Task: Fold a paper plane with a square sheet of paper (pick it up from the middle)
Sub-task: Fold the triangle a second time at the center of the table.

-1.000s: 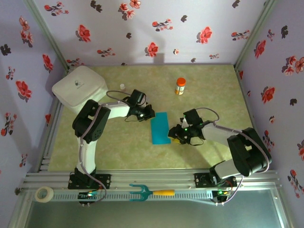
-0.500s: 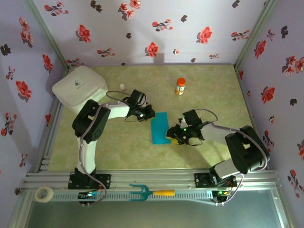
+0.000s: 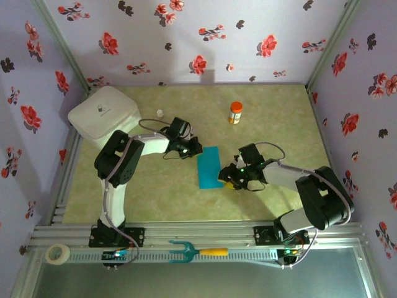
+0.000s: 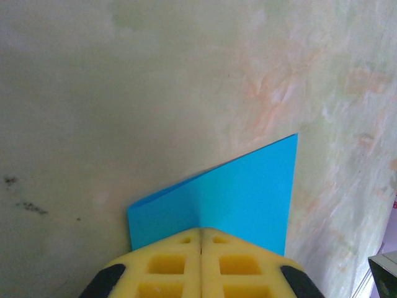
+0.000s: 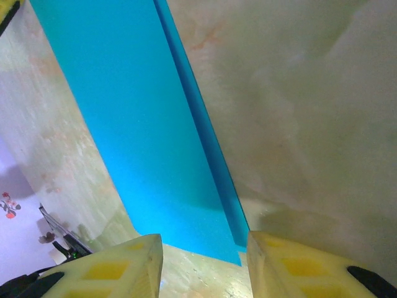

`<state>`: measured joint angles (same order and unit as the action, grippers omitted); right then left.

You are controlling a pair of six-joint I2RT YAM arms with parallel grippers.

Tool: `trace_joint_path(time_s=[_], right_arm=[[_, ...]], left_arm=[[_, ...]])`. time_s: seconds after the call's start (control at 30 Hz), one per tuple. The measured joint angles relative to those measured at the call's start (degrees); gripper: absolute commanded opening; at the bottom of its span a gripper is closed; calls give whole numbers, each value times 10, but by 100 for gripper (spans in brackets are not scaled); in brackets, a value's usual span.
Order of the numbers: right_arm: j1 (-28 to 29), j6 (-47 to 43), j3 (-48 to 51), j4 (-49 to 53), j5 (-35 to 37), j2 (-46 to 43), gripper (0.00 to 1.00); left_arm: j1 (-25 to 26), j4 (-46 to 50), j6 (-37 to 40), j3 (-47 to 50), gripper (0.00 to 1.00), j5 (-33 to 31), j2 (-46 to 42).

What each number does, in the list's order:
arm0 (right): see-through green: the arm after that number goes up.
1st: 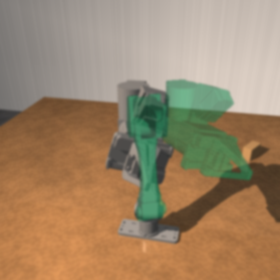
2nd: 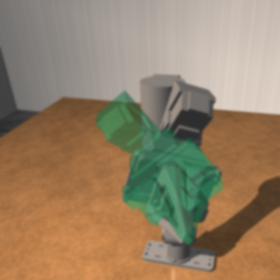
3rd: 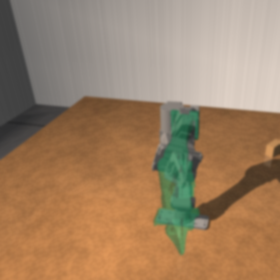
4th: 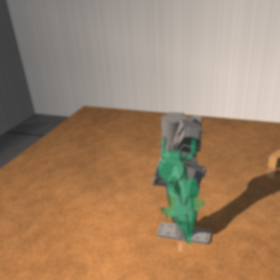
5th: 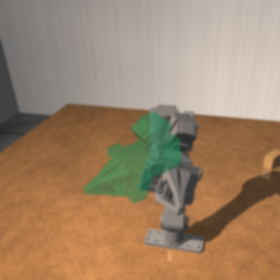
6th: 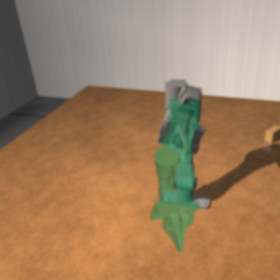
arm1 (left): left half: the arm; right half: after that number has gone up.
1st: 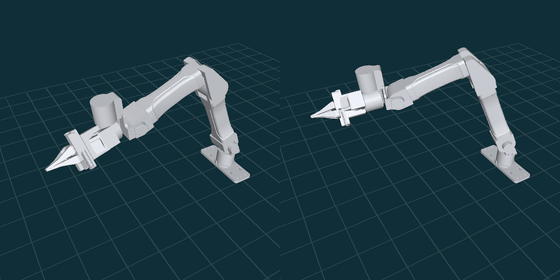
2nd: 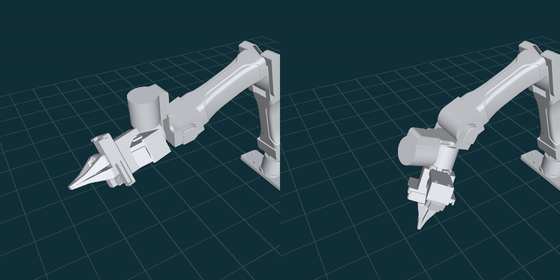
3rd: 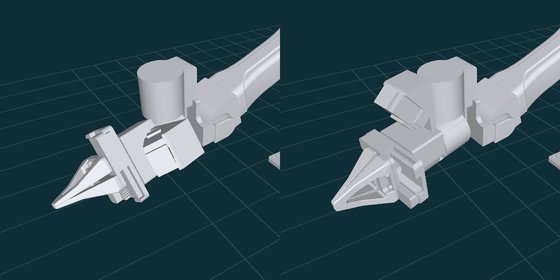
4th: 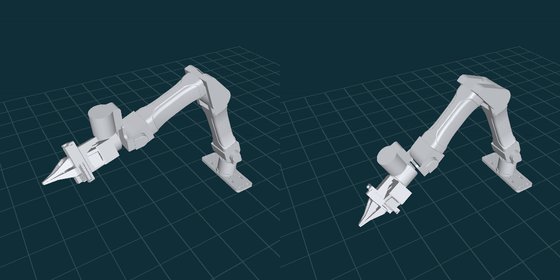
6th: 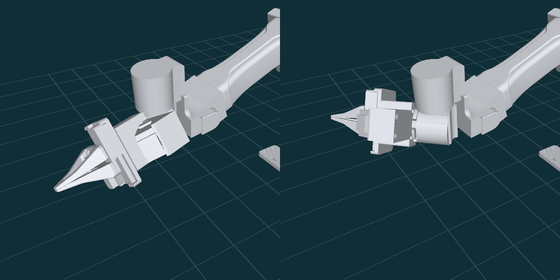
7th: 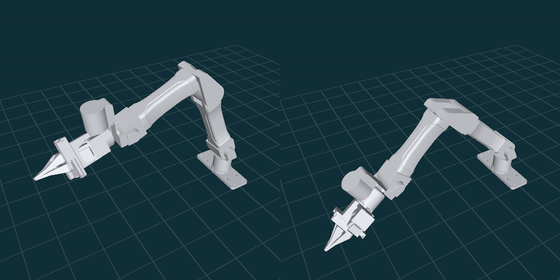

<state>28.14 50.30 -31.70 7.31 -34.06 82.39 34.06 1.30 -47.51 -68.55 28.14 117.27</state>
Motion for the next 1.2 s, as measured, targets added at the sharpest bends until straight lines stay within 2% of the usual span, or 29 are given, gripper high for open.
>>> trace_joint_path(time_s=[0.2,0.67,1.2], right_arm=[[0,-4,0,11,-1,0,40],[0,14,7,-43,-24,13,39],[0,-3,10,-2,-21,1,39]], left_arm=[[0,0,0,0,8,0,0],[0,0,0,0,8,0,0],[0,1,0,0,8,0,0]])
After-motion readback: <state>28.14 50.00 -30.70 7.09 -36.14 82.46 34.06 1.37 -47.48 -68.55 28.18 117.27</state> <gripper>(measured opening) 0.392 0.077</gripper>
